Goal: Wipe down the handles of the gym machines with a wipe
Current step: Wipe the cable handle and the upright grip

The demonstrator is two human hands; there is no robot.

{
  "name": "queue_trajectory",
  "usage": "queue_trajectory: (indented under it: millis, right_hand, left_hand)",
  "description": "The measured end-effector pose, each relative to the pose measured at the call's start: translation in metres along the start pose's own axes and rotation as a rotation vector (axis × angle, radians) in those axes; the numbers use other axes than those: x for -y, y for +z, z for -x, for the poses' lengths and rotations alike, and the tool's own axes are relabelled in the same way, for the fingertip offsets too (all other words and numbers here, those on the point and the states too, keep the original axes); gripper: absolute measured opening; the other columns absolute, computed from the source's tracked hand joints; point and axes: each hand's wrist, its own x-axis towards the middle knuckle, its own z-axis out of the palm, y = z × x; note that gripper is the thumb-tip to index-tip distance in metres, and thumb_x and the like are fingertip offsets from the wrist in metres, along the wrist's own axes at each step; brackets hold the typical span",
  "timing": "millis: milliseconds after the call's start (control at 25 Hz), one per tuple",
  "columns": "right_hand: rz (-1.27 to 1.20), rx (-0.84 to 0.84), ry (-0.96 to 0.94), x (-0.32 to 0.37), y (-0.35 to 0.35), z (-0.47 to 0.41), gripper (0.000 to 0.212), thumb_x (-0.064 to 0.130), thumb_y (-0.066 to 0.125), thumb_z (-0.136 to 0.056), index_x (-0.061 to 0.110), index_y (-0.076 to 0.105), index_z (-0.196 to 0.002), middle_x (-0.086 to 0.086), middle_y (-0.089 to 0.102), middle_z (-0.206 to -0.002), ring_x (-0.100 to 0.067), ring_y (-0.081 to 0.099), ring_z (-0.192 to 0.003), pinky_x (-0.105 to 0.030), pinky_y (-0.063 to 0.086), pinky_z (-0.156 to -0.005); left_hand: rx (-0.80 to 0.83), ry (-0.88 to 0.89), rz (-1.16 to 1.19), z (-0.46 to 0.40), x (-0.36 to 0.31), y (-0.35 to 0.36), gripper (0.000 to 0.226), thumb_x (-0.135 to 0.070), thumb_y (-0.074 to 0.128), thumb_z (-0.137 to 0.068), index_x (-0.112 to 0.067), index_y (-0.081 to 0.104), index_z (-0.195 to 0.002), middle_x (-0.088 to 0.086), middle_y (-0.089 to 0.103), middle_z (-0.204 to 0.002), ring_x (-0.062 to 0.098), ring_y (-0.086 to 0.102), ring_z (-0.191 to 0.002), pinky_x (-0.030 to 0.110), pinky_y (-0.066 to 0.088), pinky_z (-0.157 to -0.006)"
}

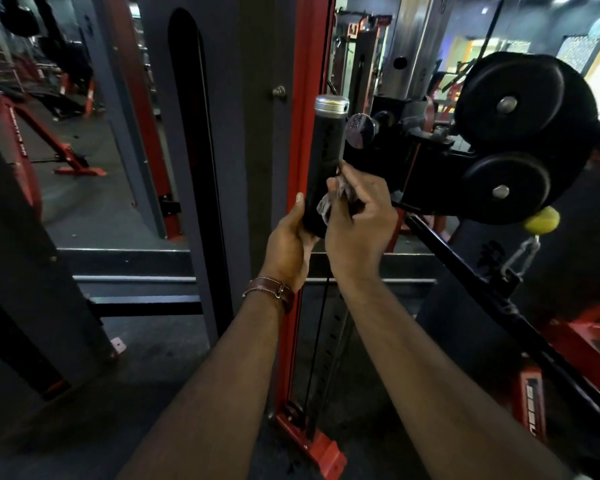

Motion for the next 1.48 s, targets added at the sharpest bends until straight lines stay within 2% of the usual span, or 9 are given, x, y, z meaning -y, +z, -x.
queue_trajectory:
  millis: [240, 360, 440, 560, 760, 920, 1120, 1360, 1480]
  right_hand:
    - [-0.072, 0.151, 0.214, -0.017, -0.019, 0.012, 0.012, 0.001, 0.066, -0.091, 0.008, 0.071, -0.098, -0.001, 0.072, -0.090, -0.011, 0.069, -0.085, -0.028, 0.057, -0.075]
    - [-0.284, 0.210, 0.604, -0.010, 0.001, -0.031, 0.028, -0.006, 0.049, -0.094, 0.009, 0.073, -0.098, -0.013, 0.074, -0.094, -0.030, 0.071, -0.081, -0.034, 0.054, -0.055]
    - [-0.422, 0.420, 0.732, -0.010, 0.005, -0.052, 0.033, -0.007, 0.041, -0.094, 0.005, 0.072, -0.094, -0.022, 0.073, -0.097, -0.044, 0.070, -0.091, -0.056, 0.058, -0.073]
    - [-0.300, 0.835, 0.520, -0.026, -0.010, -0.069, 0.034, -0.022, 0.043, -0.087, -0.001, 0.070, -0.088, -0.010, 0.075, -0.084, -0.025, 0.073, -0.086, -0.047, 0.057, -0.088]
    - [0.788, 1.287, -0.100, -0.042, 0.001, -0.098, 0.017, -0.011, 0.059, -0.085, -0.009, 0.067, -0.100, -0.020, 0.068, -0.101, -0.033, 0.066, -0.098, -0.044, 0.054, -0.086]
    - [0.587, 1.167, 0.197, -0.029, 0.000, -0.088, 0.016, -0.010, 0.048, -0.092, 0.002, 0.059, -0.091, -0.004, 0.054, -0.083, -0.022, 0.054, -0.088, -0.030, 0.044, -0.078]
    - [-0.800, 0.655, 0.953, -0.011, 0.006, -0.071, 0.025, 0.001, 0.044, -0.094, -0.003, 0.066, -0.106, -0.020, 0.071, -0.089, -0.031, 0.070, -0.083, -0.040, 0.059, -0.079]
    - [-0.038, 0.349, 0.107, -0.052, -0.019, -0.001, 0.032, -0.012, 0.056, -0.086, 0.011, 0.071, -0.102, 0.002, 0.071, -0.098, -0.013, 0.068, -0.099, -0.042, 0.056, -0.092]
    - [-0.092, 0.203, 0.075, -0.047, -0.015, 0.005, 0.033, -0.008, 0.061, -0.087, 0.011, 0.069, -0.113, -0.002, 0.068, -0.107, -0.014, 0.067, -0.104, -0.036, 0.056, -0.092]
  left_hand:
    - [-0.096, -0.059, 0.087, -0.001, 0.006, 0.002, 0.059, -0.037, 0.061, -0.093, -0.001, 0.053, -0.140, 0.018, 0.060, -0.133, 0.027, 0.056, -0.123, 0.045, 0.033, -0.117]
    - [-0.104, -0.004, -0.007, 0.001, 0.006, 0.006, 0.053, -0.044, 0.037, -0.104, -0.011, 0.050, -0.143, 0.012, 0.059, -0.138, 0.028, 0.054, -0.129, 0.046, 0.037, -0.112]
    - [-0.081, -0.002, 0.059, -0.002, 0.005, 0.005, 0.065, -0.060, 0.023, -0.102, -0.018, 0.047, -0.146, 0.010, 0.054, -0.145, 0.026, 0.050, -0.135, 0.047, 0.036, -0.114]
    - [-0.118, -0.044, 0.224, -0.003, 0.005, 0.005, 0.081, -0.075, 0.020, -0.094, -0.017, 0.050, -0.142, 0.012, 0.053, -0.145, 0.027, 0.051, -0.134, 0.042, 0.041, -0.109]
    - [-0.171, -0.098, 0.398, 0.000, 0.016, 0.007, 0.101, -0.084, 0.032, -0.085, -0.005, 0.044, -0.146, 0.018, 0.046, -0.149, 0.029, 0.051, -0.123, 0.036, 0.043, -0.105]
    - [-0.192, -0.126, 0.477, 0.000, 0.021, 0.004, 0.107, -0.085, 0.037, -0.082, 0.000, 0.041, -0.147, 0.021, 0.035, -0.154, 0.033, 0.038, -0.128, 0.040, 0.046, -0.106]
    - [-0.184, -0.103, 0.399, -0.004, 0.016, 0.015, 0.093, -0.081, 0.026, -0.089, -0.006, 0.053, -0.138, 0.021, 0.056, -0.140, 0.034, 0.054, -0.131, 0.045, 0.041, -0.110]
    - [-0.089, -0.042, 0.178, -0.020, 0.010, 0.021, 0.098, -0.077, 0.027, -0.091, 0.009, 0.048, -0.134, 0.034, 0.044, -0.143, 0.038, 0.050, -0.129, 0.047, 0.041, -0.112]
    - [-0.121, -0.041, 0.148, -0.023, 0.019, 0.018, 0.076, -0.061, 0.022, -0.103, 0.004, 0.059, -0.119, 0.026, 0.060, -0.122, 0.032, 0.060, -0.114, 0.039, 0.051, -0.102]
